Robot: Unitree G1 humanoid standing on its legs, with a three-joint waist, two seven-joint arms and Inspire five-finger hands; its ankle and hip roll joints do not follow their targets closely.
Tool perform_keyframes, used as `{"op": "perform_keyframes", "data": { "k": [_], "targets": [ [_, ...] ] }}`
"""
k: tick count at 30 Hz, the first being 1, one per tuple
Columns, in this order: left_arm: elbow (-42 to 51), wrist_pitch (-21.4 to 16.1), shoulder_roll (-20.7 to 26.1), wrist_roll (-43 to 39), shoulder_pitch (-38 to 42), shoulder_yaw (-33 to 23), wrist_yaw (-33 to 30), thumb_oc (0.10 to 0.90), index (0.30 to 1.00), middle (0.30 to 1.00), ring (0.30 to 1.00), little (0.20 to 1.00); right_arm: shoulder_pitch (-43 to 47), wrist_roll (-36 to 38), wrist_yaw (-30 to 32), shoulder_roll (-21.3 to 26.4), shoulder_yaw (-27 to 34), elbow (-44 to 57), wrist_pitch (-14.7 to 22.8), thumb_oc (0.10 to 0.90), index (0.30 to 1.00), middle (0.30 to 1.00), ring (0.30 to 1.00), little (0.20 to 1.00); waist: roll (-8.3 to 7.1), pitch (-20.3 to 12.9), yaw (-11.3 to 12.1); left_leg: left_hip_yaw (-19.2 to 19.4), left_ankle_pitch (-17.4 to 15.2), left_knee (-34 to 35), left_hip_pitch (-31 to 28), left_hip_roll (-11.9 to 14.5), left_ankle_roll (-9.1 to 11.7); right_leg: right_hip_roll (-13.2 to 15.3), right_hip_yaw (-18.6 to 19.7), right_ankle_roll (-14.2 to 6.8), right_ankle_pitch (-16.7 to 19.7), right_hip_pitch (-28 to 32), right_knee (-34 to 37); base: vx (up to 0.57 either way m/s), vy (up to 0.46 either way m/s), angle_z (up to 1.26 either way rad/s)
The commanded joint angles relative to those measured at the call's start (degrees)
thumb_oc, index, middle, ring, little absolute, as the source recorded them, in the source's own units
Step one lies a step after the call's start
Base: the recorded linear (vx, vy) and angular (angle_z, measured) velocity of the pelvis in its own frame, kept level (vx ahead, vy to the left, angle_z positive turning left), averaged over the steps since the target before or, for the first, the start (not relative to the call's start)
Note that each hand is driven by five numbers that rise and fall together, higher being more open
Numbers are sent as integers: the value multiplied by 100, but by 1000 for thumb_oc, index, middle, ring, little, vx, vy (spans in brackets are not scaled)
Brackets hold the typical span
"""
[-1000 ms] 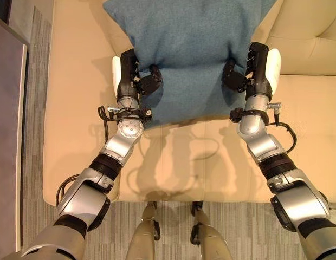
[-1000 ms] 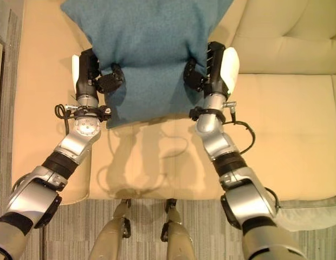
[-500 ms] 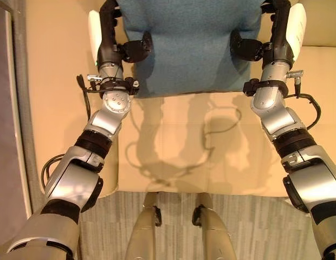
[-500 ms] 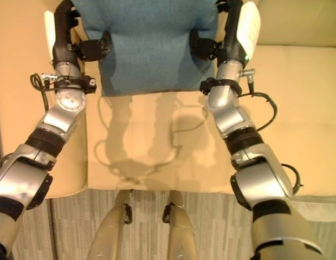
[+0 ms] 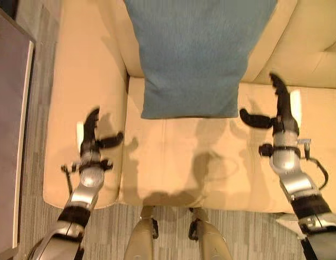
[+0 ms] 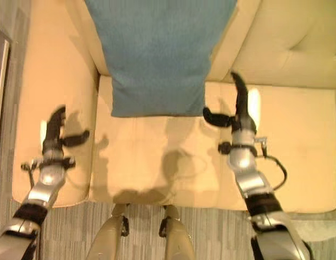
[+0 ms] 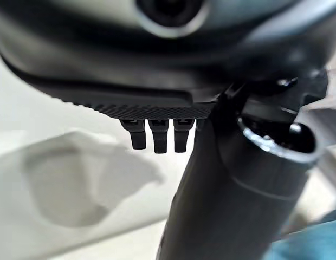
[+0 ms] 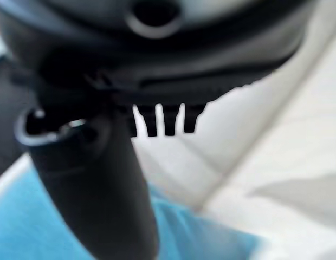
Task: Pick up all the scattered cushions and arrange them neatly on the sofa.
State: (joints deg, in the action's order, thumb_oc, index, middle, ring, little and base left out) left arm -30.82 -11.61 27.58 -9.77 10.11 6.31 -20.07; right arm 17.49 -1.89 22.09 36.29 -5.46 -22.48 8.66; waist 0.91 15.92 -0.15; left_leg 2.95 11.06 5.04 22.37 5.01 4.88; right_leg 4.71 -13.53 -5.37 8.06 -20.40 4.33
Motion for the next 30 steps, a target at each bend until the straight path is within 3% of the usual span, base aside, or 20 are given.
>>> {"op": "perform_keyframes", "data": {
  "k": [1, 3, 8, 14, 17, 18, 19, 24, 27, 30],
  "targets": [
    [-334, -254, -84, 97, -155, -14, 430, 800, 900, 900, 900, 900, -281, -316, -186, -66, -21, -185, 239, 800, 900, 900, 900, 900, -314, -1269, -36, 267, -448, -4, -420, -58, 205, 185, -126, -323, -194, 256, 67, 98, 1, -4],
    [-869, -94, -344, 207, -798, -151, 716, 800, 900, 900, 900, 900, -946, -495, -339, -423, 149, -488, 130, 800, 900, 900, 900, 900, -291, -1322, -5, 298, -556, -4, -882, -28, 180, 162, -135, -314, -330, 680, 67, 101, 3, -15],
    [-2014, 154, -704, 458, -1311, -324, 877, 800, 900, 900, 900, 900, -1598, -340, -558, -1020, 195, -1127, 69, 800, 900, 900, 900, 900, -315, -1407, 49, 353, -686, -4, -1527, -2, 153, 90, -144, -270, -521, 1302, 67, 53, -24, -1],
    [-3282, 350, -1039, 802, -1500, -442, 839, 800, 900, 900, 900, 900, -1767, -360, -737, -1414, -111, -1979, 48, 800, 900, 900, 900, 900, -355, -1358, 64, 399, -767, -83, -1931, 80, 139, -47, -50, -182, -745, 1743, 67, -26, -45, 2],
    [-3572, 394, -1158, 836, -1486, -384, 842, 800, 900, 900, 900, 900, -1684, -410, -760, -1517, -312, -2576, -10, 800, 900, 900, 900, 900, -409, -1261, 67, 333, -907, -581, -1814, 89, 128, -48, -10, -134, -776, 1811, 67, -105, -44, 2],
    [-3633, 406, -1176, 865, -1485, -353, 865, 800, 900, 900, 900, 900, -1653, -422, -757, -1552, -370, -2710, -37, 800, 900, 900, 900, 900, -433, -1207, 79, 269, -1020, -770, -1764, 49, 108, -36, 22, -115, -747, 1815, 67, -191, -30, 5],
    [-3738, 404, -1233, 865, -1449, -293, 900, 800, 900, 900, 900, 900, -1627, -406, -753, -1616, -422, -2963, -63, 800, 900, 900, 900, 900, -516, -1118, 114, -2, -1381, -1245, -1705, -170, 83, 40, 61, -84, -668, 1805, 67, -206, -9, 5],
    [-3656, 396, -1354, 651, -1209, -183, 988, 800, 900, 900, 900, 900, -1471, -447, -776, -1576, -483, -3610, -192, 800, 900, 900, 900, 900, -579, -1077, 37, -457, -1879, -1908, -1888, -569, -36, 85, 129, -67, -436, 1623, 67, -167, 50, -21],
    [-3616, 394, -1383, 613, -1062, -28, 1030, 800, 900, 900, 900, 900, -1439, -365, -776, -1595, -394, -3912, -287, 800, 900, 900, 900, 900, -484, -1130, -113, -453, -1936, -1647, -2215, -647, -85, 106, 68, -101, -272, 1402, 6, -127, 141, 27],
    [-3658, 432, -1419, 672, -937, 78, 1035, 800, 900, 900, 900, 900, -1365, -324, -755, -1667, -311, -4231, -365, 800, 900, 900, 900, 900, -482, -1182, -182, -399, -2057, -1040, -2409, -738, -212, 235, 74, -255, -36, 1131, -28, -103, 139, 17]
  ]
}}
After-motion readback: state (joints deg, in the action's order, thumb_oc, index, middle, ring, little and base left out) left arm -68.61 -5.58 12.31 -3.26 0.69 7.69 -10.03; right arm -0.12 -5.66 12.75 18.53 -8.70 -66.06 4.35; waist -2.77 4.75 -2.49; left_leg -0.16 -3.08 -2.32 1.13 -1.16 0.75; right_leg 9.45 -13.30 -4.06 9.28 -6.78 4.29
